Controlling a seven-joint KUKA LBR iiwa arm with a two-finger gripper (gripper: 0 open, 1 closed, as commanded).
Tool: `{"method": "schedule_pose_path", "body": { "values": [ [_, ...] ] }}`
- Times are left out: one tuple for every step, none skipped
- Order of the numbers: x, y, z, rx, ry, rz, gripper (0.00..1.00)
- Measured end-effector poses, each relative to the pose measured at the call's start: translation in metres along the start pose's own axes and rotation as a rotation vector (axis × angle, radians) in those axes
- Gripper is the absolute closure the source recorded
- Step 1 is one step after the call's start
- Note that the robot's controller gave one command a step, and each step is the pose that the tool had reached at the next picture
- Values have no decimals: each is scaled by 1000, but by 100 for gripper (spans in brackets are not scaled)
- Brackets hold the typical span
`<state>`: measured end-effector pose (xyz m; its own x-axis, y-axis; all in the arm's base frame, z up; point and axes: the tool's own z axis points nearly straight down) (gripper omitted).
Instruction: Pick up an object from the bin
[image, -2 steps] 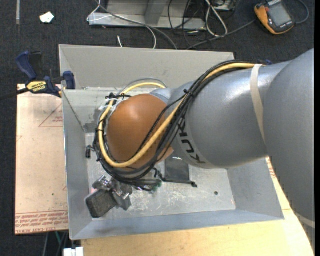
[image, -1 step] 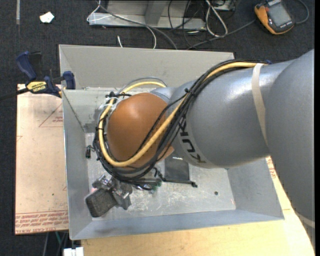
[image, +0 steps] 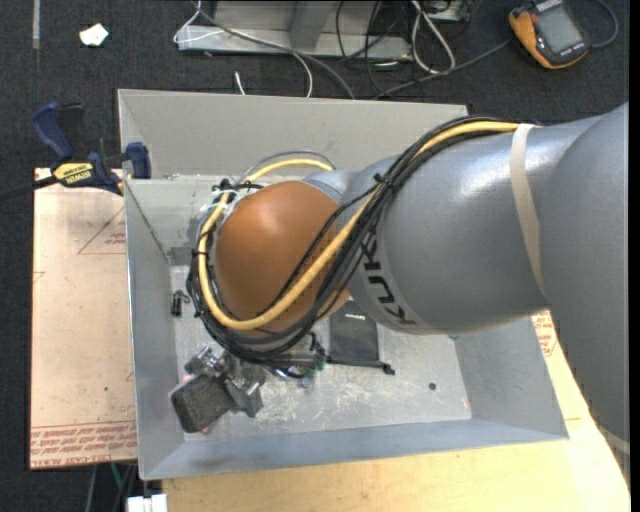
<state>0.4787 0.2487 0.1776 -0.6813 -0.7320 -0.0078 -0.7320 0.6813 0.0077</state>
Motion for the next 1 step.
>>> {"method": "schedule_pose_path", "body": {
  "values": [
    [0, 0, -10, 0, -1, 2, 100]
  ]
}}
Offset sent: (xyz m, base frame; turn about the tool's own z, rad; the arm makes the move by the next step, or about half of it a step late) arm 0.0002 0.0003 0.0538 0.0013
